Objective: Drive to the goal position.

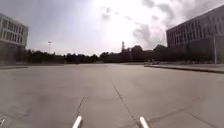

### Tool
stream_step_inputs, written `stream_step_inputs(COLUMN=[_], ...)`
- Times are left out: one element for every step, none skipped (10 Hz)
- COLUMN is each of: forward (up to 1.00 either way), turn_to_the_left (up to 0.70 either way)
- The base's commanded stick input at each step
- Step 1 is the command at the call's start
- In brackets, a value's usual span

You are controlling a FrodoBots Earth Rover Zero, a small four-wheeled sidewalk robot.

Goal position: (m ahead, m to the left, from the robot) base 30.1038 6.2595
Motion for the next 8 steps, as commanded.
stream_step_inputs(forward=[1.0,1.0,1.0,1.0,1.0,1.0,1.0,1.0], turn_to_the_left=[-0.01,-0.01,-0.01,-0.01,-0.01,-0.01,0.1,0.37])
